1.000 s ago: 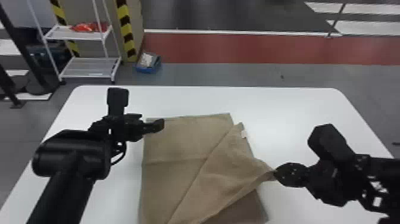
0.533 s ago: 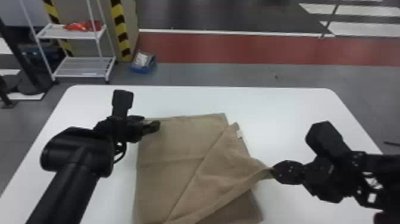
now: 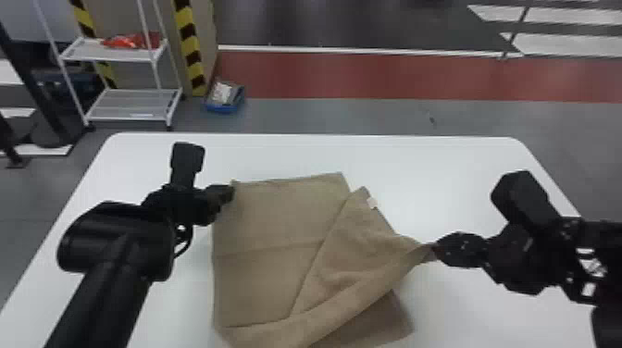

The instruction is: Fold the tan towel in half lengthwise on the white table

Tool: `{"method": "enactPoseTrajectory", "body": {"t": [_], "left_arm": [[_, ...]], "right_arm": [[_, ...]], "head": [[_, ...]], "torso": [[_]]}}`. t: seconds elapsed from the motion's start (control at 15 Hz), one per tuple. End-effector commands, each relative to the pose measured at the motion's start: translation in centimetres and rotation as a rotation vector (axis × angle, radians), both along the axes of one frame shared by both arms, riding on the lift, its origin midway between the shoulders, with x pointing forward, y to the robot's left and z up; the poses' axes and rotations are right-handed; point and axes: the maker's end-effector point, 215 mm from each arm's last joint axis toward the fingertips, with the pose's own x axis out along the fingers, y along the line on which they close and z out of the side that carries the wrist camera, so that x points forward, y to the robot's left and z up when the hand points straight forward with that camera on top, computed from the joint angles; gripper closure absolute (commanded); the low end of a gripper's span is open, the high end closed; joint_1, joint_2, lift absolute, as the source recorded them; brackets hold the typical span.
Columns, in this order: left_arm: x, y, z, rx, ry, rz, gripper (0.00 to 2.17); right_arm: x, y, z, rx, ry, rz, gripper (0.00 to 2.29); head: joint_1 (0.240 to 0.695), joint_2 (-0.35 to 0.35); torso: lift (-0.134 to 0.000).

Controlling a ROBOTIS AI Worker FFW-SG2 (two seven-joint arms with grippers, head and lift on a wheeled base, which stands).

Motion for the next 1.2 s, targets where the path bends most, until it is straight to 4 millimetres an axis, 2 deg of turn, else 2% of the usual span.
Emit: {"method": "enactPoseTrajectory", "body": {"t": [0.0,0.07,0.27,0.33,0.4,0.6,0.67,0.8,0.87,0.93,1.07,1.13], "left_arm": [[-0.9,3.8,2.1,-0.029,-0.016,0.084,2.15],[-1.6,5.6,3.1,-0.035,-0.023,0.12,2.15],[-5.5,11.7,5.0,-0.079,-0.055,0.23,2.15],[-7.5,13.7,5.0,-0.098,-0.051,0.269,2.15],[-9.7,14.6,4.7,-0.113,-0.049,0.291,2.15],[-15.9,16.1,2.8,-0.087,-0.026,0.337,2.15],[-17.3,16.2,2.4,-0.076,-0.021,0.348,2.15],[-20.0,15.3,1.9,-0.079,-0.022,0.347,2.14],[-20.9,14.9,2.0,-0.081,-0.032,0.342,2.06],[-21.5,14.4,2.7,-0.088,-0.063,0.342,1.82],[-22.5,14.3,3.9,-0.096,-0.113,0.349,0.14],[-22.8,14.6,4.3,-0.089,-0.132,0.356,0.0]], "right_arm": [[2.7,-2.8,0.9,0.006,-0.036,-0.057,2.04],[3.2,-4.3,1.2,0.002,-0.042,-0.086,2.04],[3.8,-8.6,2.0,0.008,-0.068,-0.156,2.04],[3.9,-10.2,2.2,0.003,-0.076,-0.18,2.04],[3.7,-11.7,2.1,-0.005,-0.078,-0.199,2.04],[2.7,-15.7,1.6,-0.024,-0.072,-0.245,2.04],[2.1,-16.8,1.5,-0.032,-0.067,-0.254,2.04],[0.8,-18.8,1.0,-0.05,-0.056,-0.248,2.04],[0.1,-19.5,0.6,-0.062,-0.047,-0.247,2.04],[-0.7,-20.3,0.1,-0.08,-0.037,-0.236,2.04],[-1.8,-21.6,-0.5,-0.106,-0.031,-0.219,2.04],[-2.3,-22.3,-0.9,-0.114,-0.025,-0.218,2.04]], "head": [[0.695,-0.063],[0.695,-0.062],[0.695,-0.049],[0.695,-0.044],[0.695,-0.039],[0.695,-0.035],[0.695,-0.041],[0.695,-0.068],[0.695,-0.082],[0.695,-0.1],[0.695,-0.132],[0.695,-0.164]], "torso": [[-0.098],[-0.098],[-0.098],[-0.098],[-0.098],[-0.098],[-0.098],[-0.098],[-0.098],[-0.098],[-0.098],[-0.098]]}}
